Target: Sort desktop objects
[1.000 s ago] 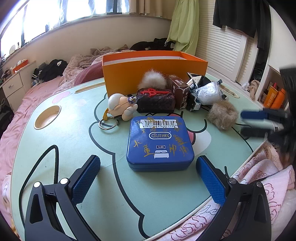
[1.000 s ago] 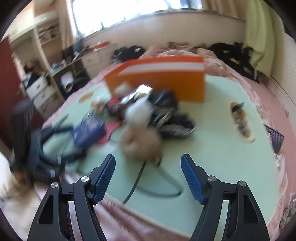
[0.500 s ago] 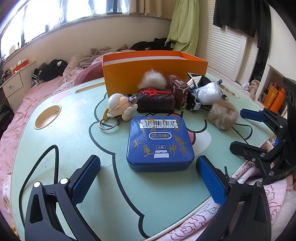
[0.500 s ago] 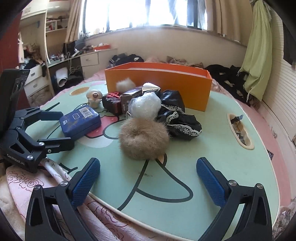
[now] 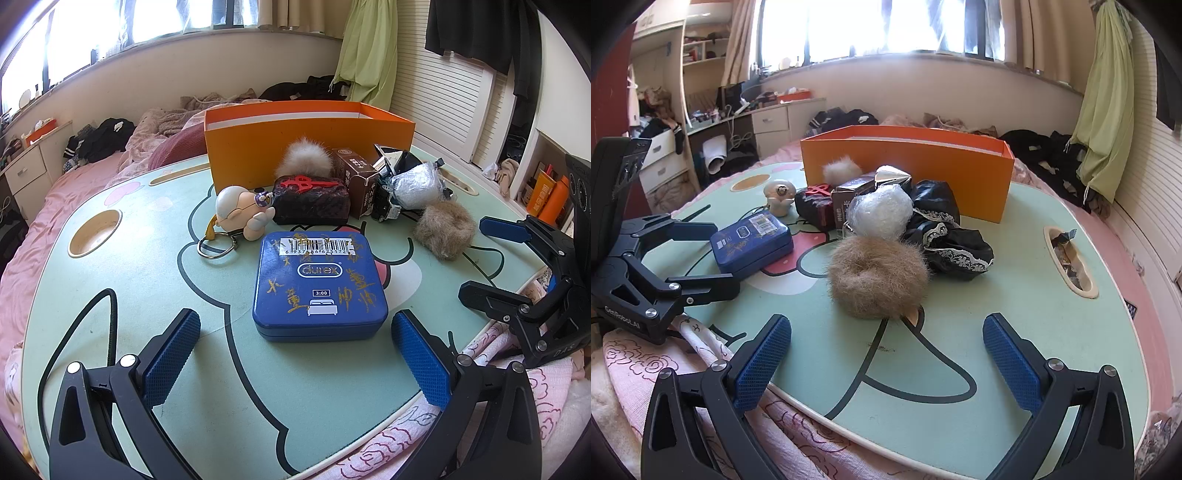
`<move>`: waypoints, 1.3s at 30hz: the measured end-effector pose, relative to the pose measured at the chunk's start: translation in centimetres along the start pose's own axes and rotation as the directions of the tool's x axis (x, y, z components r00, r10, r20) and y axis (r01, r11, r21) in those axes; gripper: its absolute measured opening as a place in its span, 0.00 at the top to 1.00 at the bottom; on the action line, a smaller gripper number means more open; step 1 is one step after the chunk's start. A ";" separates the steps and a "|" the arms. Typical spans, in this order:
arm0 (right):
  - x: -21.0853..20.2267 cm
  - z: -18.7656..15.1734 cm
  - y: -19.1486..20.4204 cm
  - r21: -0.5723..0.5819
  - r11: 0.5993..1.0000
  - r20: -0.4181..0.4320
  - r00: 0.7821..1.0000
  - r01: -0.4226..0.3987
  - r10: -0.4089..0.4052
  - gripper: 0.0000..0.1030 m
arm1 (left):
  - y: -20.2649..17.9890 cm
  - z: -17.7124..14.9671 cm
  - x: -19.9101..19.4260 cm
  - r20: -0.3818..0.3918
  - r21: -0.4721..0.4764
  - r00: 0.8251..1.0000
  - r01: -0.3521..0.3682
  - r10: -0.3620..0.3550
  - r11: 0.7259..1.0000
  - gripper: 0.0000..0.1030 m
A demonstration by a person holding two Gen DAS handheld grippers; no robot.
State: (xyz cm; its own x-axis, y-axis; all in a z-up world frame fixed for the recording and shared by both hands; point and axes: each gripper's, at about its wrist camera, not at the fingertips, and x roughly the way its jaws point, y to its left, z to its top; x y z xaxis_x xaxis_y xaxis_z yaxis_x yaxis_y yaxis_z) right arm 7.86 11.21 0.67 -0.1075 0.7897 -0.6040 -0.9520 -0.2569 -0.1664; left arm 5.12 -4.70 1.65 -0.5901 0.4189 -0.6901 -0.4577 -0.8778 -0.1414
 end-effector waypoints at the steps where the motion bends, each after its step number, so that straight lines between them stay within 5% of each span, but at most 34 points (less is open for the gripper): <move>1: 0.0 0.0 0.0 -0.001 1.000 0.000 1.000 -0.001 0.001 0.00 | 0.0 0.0 0.1 0.000 0.000 1.000 0.000 0.000 1.000 0.00; 19: 0.1 3.8 1.0 -0.008 1.000 0.040 0.999 0.021 -0.021 0.00 | -0.1 0.0 0.1 0.000 0.005 1.000 0.005 -0.005 1.000 0.00; 22: 1.3 4.0 0.7 -0.003 1.000 -0.022 1.000 0.007 -0.007 0.18 | -0.1 0.0 0.2 0.000 0.006 1.000 0.006 -0.006 1.000 0.00; 24: 1.7 3.9 0.4 0.022 1.000 -0.051 0.999 -0.014 0.015 0.60 | -0.1 0.0 0.1 -0.001 0.008 1.000 0.007 -0.007 1.000 0.00; 34: -1.9 2.1 -0.5 0.092 0.994 0.098 0.994 -0.061 0.052 0.62 | -0.6 0.0 0.2 0.013 0.024 1.000 -0.006 0.006 1.000 0.00; 39: -2.0 1.9 -0.4 0.083 0.994 0.100 0.993 -0.066 0.057 0.62 | -1.8 0.9 -0.7 0.026 0.062 0.999 0.033 -0.034 0.998 0.00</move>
State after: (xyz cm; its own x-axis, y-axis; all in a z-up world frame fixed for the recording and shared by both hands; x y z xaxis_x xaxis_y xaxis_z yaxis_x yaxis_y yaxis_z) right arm 7.92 10.81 3.44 -0.1901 0.8257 -0.5312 -0.9633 -0.2613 -0.0614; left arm 5.74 -3.14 3.03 -0.5913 0.4545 -0.6662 -0.5170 -0.8476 -0.1195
